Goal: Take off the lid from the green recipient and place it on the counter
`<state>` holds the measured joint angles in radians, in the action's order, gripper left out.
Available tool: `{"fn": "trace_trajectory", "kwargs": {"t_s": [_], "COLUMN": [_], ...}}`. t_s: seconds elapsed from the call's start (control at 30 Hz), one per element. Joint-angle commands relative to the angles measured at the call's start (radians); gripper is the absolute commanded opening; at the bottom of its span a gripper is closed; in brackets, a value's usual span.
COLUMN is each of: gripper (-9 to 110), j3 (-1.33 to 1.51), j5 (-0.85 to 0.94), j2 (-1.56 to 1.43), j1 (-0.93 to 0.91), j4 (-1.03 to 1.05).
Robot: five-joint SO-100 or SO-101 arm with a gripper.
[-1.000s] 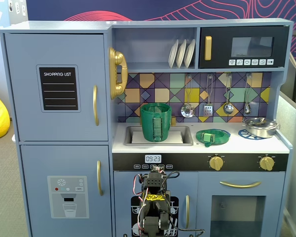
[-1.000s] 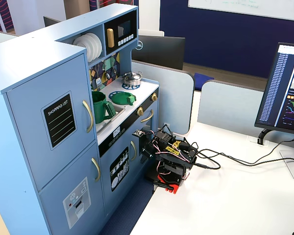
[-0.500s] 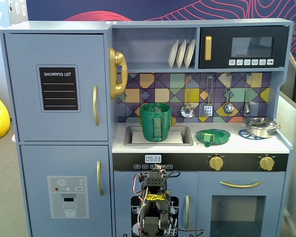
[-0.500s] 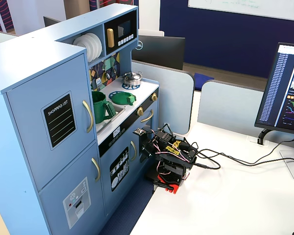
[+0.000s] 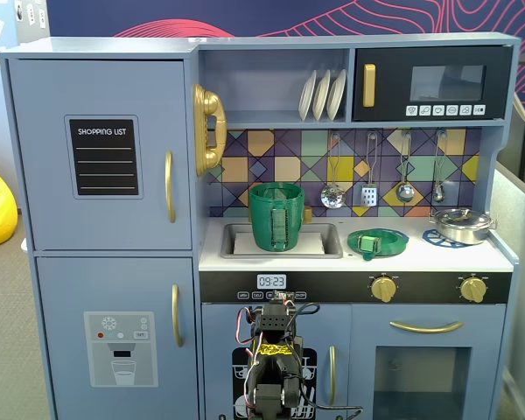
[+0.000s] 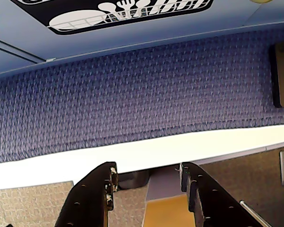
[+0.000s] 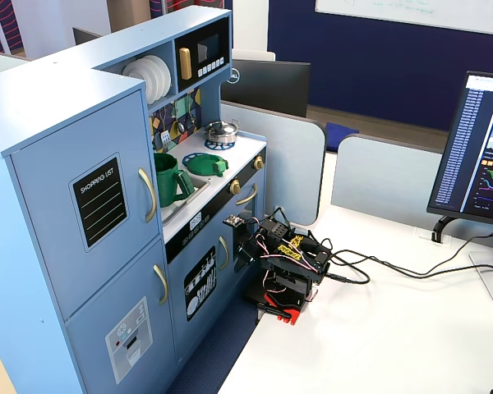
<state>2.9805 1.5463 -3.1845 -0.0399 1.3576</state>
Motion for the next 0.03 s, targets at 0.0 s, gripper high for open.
{"fn": "trace_trajectory", "kwargs": {"t_s": [0.0], "gripper": [8], "j3": [0.017], "j5": [-0.037], "j2": [0.006], "j1": [0.005], "j4": [0.175]}}
